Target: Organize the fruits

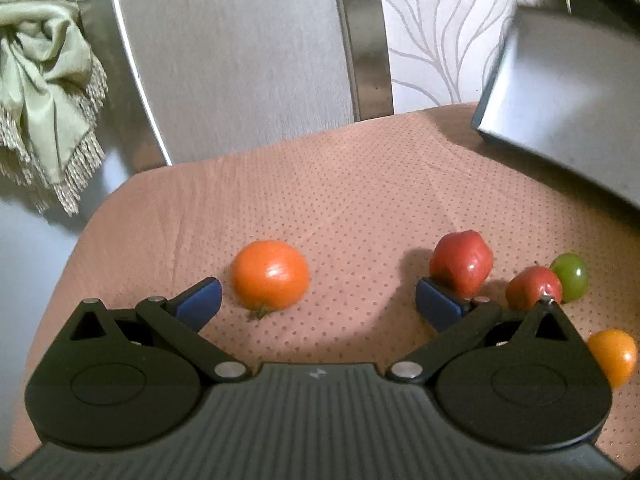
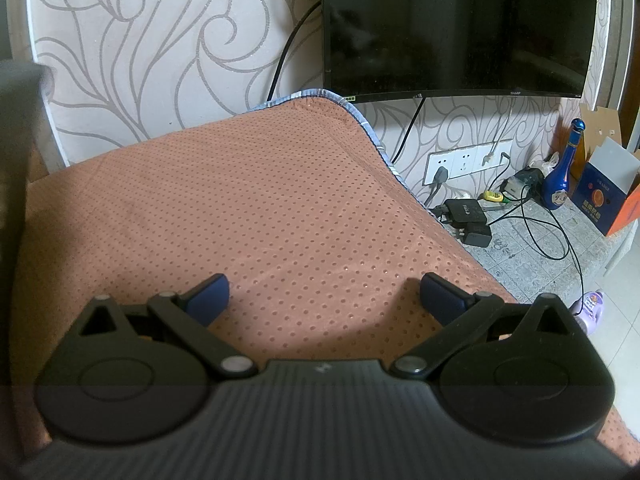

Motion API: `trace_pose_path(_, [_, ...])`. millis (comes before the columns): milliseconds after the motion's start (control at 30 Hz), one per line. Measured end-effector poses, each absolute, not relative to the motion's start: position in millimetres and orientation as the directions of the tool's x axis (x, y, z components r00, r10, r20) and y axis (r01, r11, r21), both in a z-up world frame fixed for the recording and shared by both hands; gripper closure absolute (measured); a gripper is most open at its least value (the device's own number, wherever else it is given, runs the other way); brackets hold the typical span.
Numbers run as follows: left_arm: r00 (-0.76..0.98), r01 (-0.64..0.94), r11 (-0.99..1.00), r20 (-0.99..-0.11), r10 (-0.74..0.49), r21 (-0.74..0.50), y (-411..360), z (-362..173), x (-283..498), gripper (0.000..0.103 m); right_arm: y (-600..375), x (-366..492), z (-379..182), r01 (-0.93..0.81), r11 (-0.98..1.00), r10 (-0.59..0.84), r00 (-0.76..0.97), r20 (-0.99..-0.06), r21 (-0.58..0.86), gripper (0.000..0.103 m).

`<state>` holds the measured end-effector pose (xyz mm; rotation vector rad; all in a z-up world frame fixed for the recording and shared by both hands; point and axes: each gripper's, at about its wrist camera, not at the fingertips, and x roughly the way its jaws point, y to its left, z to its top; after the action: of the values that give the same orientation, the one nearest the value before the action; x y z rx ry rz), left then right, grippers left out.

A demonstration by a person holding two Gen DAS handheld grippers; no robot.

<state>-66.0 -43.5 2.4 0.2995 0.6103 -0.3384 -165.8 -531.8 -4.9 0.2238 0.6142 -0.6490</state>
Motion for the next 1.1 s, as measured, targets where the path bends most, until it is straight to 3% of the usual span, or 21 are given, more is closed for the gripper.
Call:
trace_pose_path(333, [0.739,0.335,0.94,-0.638,-0.215,0.071,-6,6,-82,0.0,-533,-165,-5,0.626,0.78,-0.497,0.628,-0.599,0.01,0.0])
trace_pose_path(600, [0.76,0.333,0.93,-0.627,-0.169,0.153,-11,26,-110,0.0,-532,-167,-4,0.638,0.77,-0.507,0.62,-0.599,0.01,0.0])
trace_pose_path(767, [0.786,0.316,0.934,-0.597,-0.159,0.167,-16,44,-130,0.0,-531,-193,14,0.655,0.756,-0.483,0.554,-0.678,-0.003,0.0])
trace_pose_path(833, [0.784,0.325,0.935,-0.593,-0.183,0.14,-22,50,-138,0.0,-515,-221,27,0.702,0.706,-0.592,0.513,-0.622,-0.094,0.014])
trace_pose_path(933, [0.765,0.36,0.927,-0.602,-0.229,0.105,-41,55,-150,0.0,-469,-261,56,0.655,0.74,-0.63,0.595,-0.5,-0.152,0.016])
trace_pose_path(1100, [0.726,0.423,0.903,-0.626,-0.286,0.078,-80,52,-169,0.0,-377,-294,92,0.364,0.925,-0.373,0.821,-0.433,-0.107,0.016])
